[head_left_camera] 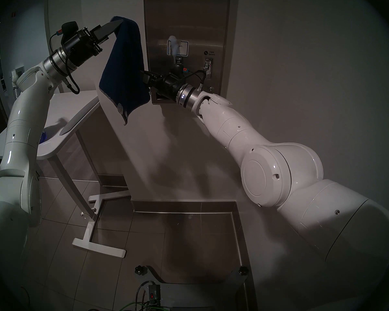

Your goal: Pick up the cloth and wipe the surface

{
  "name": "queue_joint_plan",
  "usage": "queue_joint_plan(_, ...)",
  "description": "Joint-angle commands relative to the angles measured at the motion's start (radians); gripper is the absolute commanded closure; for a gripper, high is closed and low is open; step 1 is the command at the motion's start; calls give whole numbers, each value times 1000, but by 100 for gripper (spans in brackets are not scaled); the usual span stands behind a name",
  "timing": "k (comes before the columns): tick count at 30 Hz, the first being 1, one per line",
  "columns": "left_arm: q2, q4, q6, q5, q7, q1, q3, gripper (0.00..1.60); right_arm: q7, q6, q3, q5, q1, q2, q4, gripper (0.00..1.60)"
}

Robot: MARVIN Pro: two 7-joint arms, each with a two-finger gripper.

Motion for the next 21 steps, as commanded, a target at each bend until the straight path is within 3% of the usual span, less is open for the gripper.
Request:
queue_joint_plan(1,-1,-13,0,-9,1,-41,-12,160,77,71,4,17,93,0,-2,0)
queue_joint_plan(7,-1,-13,0,-9,1,-42,-12,160,150,139,0,13,121,15,35,0)
queue_joint_plan(14,-2,-12,1,-9,1,-43,-12,160,189,160,4,10,133,33,63,0)
queue_joint_plan(15,-2,-12,1,-9,1,-43,-12,160,191,157,7,12,133,36,67,16)
queue_joint_plan(17,-2,-12,1,-9,1,-43,-12,160,196,158,13,16,134,43,74,160)
queue_joint_plan(21,-2,-12,1,-8,1,-43,-12,160,192,147,23,18,135,59,81,160)
